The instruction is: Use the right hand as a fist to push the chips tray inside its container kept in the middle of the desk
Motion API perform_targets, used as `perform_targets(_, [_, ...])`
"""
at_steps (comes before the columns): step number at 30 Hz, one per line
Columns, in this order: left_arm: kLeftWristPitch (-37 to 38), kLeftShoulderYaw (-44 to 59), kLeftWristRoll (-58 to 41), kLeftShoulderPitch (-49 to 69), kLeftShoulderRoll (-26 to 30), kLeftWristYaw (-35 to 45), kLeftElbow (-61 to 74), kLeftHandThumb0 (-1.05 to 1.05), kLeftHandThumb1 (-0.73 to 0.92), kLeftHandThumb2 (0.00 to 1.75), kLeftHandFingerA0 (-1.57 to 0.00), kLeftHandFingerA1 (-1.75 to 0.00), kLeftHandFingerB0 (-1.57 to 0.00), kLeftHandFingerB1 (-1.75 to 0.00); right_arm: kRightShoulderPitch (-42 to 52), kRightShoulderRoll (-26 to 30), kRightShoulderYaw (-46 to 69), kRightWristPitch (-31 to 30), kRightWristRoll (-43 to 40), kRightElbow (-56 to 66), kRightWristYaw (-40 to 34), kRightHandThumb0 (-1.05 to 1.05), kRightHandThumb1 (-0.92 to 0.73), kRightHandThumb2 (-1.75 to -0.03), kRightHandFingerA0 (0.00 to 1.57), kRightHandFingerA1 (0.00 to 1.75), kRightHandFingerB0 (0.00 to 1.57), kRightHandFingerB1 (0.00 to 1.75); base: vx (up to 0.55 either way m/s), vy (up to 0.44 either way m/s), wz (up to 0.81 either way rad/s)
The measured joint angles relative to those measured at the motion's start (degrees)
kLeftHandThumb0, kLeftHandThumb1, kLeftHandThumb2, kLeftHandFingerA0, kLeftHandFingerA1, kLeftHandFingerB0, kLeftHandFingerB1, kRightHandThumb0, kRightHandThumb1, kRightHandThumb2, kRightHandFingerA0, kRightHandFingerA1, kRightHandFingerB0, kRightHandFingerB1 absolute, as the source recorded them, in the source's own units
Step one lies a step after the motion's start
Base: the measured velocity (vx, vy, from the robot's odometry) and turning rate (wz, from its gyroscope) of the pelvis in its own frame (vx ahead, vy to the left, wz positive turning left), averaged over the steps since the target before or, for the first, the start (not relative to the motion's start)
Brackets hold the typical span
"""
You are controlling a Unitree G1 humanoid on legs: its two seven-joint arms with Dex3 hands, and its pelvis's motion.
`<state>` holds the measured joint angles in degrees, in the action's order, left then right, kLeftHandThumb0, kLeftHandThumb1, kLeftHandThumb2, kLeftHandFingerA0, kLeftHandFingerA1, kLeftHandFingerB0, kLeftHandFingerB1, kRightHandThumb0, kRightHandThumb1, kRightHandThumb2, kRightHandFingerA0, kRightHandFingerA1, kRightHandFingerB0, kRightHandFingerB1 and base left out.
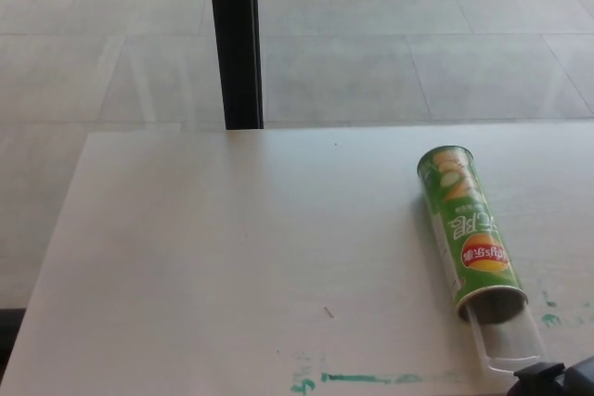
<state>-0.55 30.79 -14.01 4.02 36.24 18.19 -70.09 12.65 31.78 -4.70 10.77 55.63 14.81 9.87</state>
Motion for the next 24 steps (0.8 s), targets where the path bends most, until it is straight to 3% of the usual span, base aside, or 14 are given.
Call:
perform_targets(4, [0.25,-0.34,-0.01,0.56,0.00,0.00,0.13,-0.44,0.29,1.44,-0.41,-0.91,-0.21,-0.76,-2.44,-0.26,-1.27,-1.36,0.69,-1.51,0.03,-0.69,-0.83,-0.66,0.88,1.25,0.52,0.41,0.00,0.000,0.00])
perform_targets(7, [0.24,-0.50,-0.02,0.77,0.00,-0.05,0.19,-0.47,0.29,1.46,-0.43,-0.94,-0.22,-0.78,-5.58,-0.36,-2.39,-2.54,1.36,-3.56,0.03,-0.68,-0.83,-0.66,0.85,1.28,0.49,0.41,0.00,0.000,0.00])
perform_targets(8, [0.24,-0.52,-0.03,0.73,0.00,-0.05,0.19,-0.20,0.53,1.31,-0.51,-0.87,-0.34,-0.76,-6.28,-0.36,-2.55,-2.80,1.43,-3.81,0.04,-0.68,-0.83,-0.66,0.85,1.27,0.49,0.42,0.00,0.000,0.00])
perform_targets(9, [0.25,-0.59,-0.03,0.75,0.00,-0.05,0.23,-0.22,0.52,1.31,-0.47,-0.85,-0.32,-0.76,-7.17,-0.35,-2.82,-3.19,1.53,-4.14,0.04,-0.67,-0.83,-0.65,0.87,1.22,0.49,0.42,0.00,0.000,0.00])
perform_targets(10, [0.25,-0.62,-0.03,0.85,0.00,-0.05,0.24,-0.44,0.31,1.49,-0.44,-0.96,-0.24,-0.81,-7.67,-0.35,-3.03,-3.41,1.59,-4.33,0.04,-0.68,-0.84,-0.65,0.88,1.20,0.48,0.41,0.00,0.000,0.00])
perform_targets(11, [0.24,-0.61,-0.05,0.91,0.00,-0.07,0.23,-0.31,0.24,1.73,-0.42,-1.06,-0.26,-0.88,-8.29,-0.35,-3.32,-3.70,1.69,-4.59,0.12,-0.68,-0.84,-0.66,0.90,1.19,0.48,0.41,0.00,0.000,0.00])
perform_targets(14, [0.23,-0.58,-0.23,0.94,0.00,-0.16,0.39,-0.29,0.22,1.75,-0.40,-1.05,-0.24,-0.88,-9.65,-0.33,-3.94,-4.48,2.08,-4.89,0.59,-0.69,-0.83,-0.66,0.89,1.26,0.50,0.41,0.00,0.000,0.00])
perform_targets(15, [0.23,-0.55,-0.30,0.96,0.00,-0.15,0.39,-0.32,0.19,1.75,-0.44,-1.09,-0.26,-0.89,-10.12,-0.32,-4.18,-4.76,2.33,-4.96,0.73,-0.69,-0.83,-0.66,0.88,1.28,0.51,0.41,0.00,0.000,0.00])
perform_targets(16, [0.24,-0.56,-0.36,1.00,0.00,-0.15,0.39,-0.46,0.30,1.47,-0.45,-0.95,-0.22,-0.77,-10.46,-0.32,-4.37,-4.95,2.51,-5.04,0.79,-0.69,-0.83,-0.66,0.88,1.29,0.50,0.41,0.00,0.000,0.00])
perform_targets(19, [0.24,-0.90,-0.37,1.03,0.00,-0.16,0.33,-0.42,0.33,1.47,-0.43,-0.93,-0.21,-0.76,-11.32,-0.31,-5.13,-5.61,2.94,-5.36,1.01,-0.68,-0.82,-0.65,0.89,1.30,0.50,0.40,0.00,0.000,0.00])
perform_targets(21, [0.24,-0.94,-0.41,1.10,0.00,-0.15,0.47,-0.18,0.55,1.32,-0.50,-0.87,-0.35,-0.77,-11.69,-0.31,-5.56,-5.99,3.17,-5.51,1.06,-0.69,-0.82,-0.65,0.92,1.28,0.50,0.41,0.00,0.000,0.00])
perform_targets(22, [0.24,-0.92,-0.44,1.18,0.00,-0.11,0.59,-0.32,0.22,1.73,-0.40,-1.04,-0.24,-0.86,-11.86,-0.31,-5.77,-6.15,3.25,-5.61,1.09,-0.69,-0.82,-0.65,0.91,1.29,0.52,0.40,0.00,0.000,0.00])
perform_targets(23, [0.24,-0.88,-0.50,1.27,0.00,-0.06,0.82,-0.32,0.22,1.73,-0.40,-1.04,-0.24,-0.86,-12.16,-0.31,-6.09,-6.38,3.39,-5.90,1.10,-0.69,-0.82,-0.65,0.91,1.29,0.52,0.40,0.00,0.000,0.00])
perform_targets(24, [0.23,-0.88,-0.52,1.31,0.00,-0.03,0.98,-0.18,0.56,1.32,-0.48,-0.85,-0.31,-0.75,-12.36,-0.31,-6.33,-6.55,3.47,-6.24,1.10,-0.68,-0.81,-0.65,0.89,1.28,0.52,0.39,0.00,0.000,0.00])
